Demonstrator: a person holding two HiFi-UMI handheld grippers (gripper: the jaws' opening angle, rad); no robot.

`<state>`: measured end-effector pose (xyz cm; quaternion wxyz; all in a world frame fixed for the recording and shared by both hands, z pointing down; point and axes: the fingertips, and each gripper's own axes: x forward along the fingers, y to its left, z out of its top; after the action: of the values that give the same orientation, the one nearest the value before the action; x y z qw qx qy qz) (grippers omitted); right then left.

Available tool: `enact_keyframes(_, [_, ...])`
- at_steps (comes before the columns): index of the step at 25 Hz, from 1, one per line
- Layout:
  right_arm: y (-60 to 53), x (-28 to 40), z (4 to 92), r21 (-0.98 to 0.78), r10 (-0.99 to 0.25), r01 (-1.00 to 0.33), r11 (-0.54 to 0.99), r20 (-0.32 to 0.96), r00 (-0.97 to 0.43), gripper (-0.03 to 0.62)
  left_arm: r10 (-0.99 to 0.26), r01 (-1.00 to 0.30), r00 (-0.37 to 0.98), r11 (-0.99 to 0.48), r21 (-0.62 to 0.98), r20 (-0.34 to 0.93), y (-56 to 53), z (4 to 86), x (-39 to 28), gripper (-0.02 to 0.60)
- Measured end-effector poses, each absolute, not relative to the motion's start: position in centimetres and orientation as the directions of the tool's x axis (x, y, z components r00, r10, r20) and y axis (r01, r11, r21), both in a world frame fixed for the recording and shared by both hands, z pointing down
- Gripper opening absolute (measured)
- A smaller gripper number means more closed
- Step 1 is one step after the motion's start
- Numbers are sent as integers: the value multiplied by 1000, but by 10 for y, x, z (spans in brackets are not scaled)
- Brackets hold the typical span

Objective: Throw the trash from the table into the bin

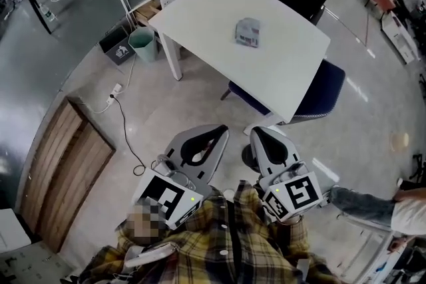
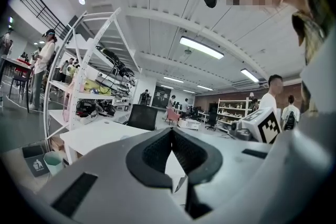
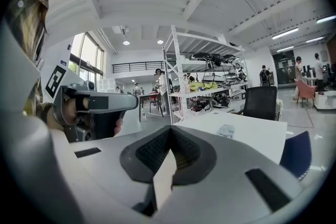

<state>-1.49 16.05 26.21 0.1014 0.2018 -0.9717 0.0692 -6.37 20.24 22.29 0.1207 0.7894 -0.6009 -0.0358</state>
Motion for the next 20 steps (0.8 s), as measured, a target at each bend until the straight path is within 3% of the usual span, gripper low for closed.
enact_keyframes(10, [125,-97,273,-101,-468,-501,859,237,-851,-2,-952,-936,296,-273,223,80,180,223,-171,8])
enact_keyframes(20, [86,-138,284,-98,-488,-532,841,286,-825,-2,-952,-933,293,-263,246,94,152,238,-226,8])
